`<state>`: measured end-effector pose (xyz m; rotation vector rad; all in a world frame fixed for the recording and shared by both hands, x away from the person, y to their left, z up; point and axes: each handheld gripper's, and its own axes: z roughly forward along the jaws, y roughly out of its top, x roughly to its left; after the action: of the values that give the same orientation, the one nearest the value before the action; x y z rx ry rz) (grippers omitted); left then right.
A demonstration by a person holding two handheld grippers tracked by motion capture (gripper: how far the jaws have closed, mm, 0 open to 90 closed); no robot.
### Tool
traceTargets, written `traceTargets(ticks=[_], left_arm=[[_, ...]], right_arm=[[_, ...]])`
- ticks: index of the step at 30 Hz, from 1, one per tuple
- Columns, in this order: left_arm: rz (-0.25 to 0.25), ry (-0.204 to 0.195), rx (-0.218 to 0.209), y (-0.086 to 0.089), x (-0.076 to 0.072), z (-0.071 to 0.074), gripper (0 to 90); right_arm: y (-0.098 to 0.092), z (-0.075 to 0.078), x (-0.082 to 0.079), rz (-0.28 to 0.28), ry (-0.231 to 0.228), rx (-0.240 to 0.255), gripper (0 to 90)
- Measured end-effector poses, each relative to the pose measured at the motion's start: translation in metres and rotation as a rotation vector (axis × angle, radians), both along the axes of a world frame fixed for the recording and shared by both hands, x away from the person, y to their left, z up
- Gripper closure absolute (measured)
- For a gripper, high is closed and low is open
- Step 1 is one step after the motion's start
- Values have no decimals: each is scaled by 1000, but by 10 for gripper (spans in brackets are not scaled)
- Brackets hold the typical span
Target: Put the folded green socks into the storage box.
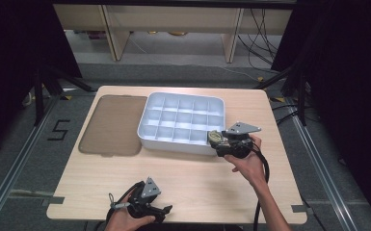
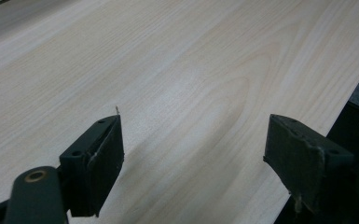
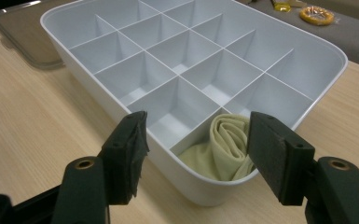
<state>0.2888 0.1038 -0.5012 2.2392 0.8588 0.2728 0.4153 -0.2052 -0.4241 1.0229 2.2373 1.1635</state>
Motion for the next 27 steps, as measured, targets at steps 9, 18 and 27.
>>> traceTargets(ticks=[9, 18, 27], left_arm=[[14, 8, -7, 1, 0, 0, 194], [19, -1, -3, 5, 3, 0, 195], [23, 3, -10, 5, 3, -2, 195]], right_arm=[[2, 0, -13, 8, 17, 15, 363], [5, -5, -23, 33, 25, -8, 318], [-1, -9, -36, 32, 43, 8, 269]])
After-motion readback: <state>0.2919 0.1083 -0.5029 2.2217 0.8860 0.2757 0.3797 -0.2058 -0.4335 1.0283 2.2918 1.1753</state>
